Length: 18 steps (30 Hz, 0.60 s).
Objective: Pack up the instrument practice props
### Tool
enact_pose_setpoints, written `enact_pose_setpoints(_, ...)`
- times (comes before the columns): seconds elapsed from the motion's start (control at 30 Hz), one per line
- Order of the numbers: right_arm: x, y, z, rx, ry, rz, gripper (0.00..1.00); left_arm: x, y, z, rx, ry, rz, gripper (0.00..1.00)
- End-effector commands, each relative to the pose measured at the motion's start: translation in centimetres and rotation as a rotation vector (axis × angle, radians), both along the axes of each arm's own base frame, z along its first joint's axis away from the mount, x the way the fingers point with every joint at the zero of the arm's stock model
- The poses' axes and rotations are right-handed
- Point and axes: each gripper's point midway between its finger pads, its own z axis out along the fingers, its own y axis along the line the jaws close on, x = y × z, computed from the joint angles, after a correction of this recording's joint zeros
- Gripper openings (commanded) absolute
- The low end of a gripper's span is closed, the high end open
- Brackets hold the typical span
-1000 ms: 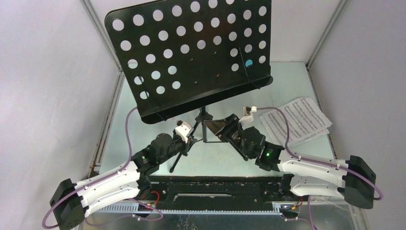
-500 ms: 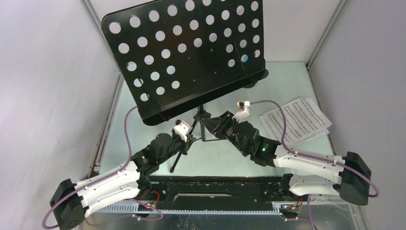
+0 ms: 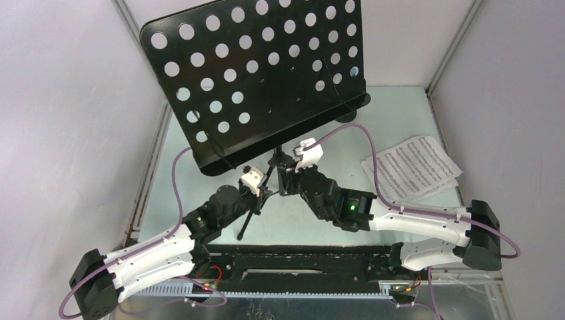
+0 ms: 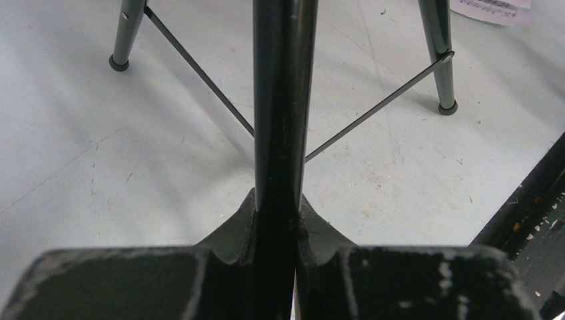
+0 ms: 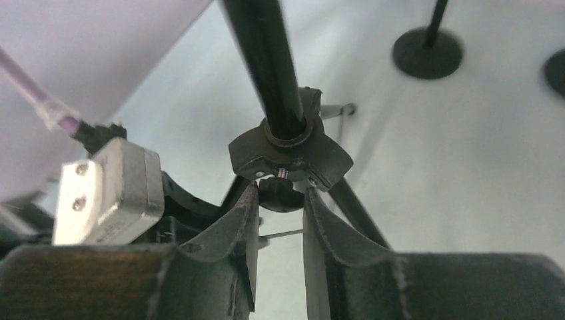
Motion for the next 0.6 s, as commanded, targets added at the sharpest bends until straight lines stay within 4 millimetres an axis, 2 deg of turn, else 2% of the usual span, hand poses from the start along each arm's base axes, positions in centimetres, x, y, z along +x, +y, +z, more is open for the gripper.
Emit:
enact_pose_setpoints(0.0,-1.3,0.6,1.6,-0.339,-0.288,0.096,0.12,-0.1,-2.1,4.5,-0.178,-0.092,-0.055,0.00)
enact_pose_setpoints(0.1,-2.0,1.1,1.0,-0.607,-0.460,0.119,0.12,0.1,-2.0,4.3,-0.175,-0.087,-0.042,0.00)
enact_pose_setpoints(0.2,-1.5,1.1,-0.1,-0.871,-0.581,0.045,0.14,0.3,-1.9,4.4,-0.189,-0.087,-0.028,0.00)
enact_pose_setpoints(0.3,-1.8,1.4,-0.9,-1.036,-0.710,0.011,0.13,0.3,-1.8,4.4,-0.202,-0.087,-0.014,0.00)
enact_pose_setpoints(0.4,-2.3,1.4,0.4,-1.039,-0.809,-0.062,0.14,0.3,-1.7,4.4,-0.204,-0.084,-0.012,0.00)
enact_pose_setpoints(0.53,-2.8,0.8,2.6,-0.922,-0.826,-0.126,0.25,0.3,-1.4,4.1,-0.198,-0.080,-0.002,0.00)
enact_pose_setpoints(0.57,-3.0,0.6,3.0,-0.878,-0.816,-0.131,0.31,0.3,-1.4,4.1,-0.198,-0.080,0.000,0.00)
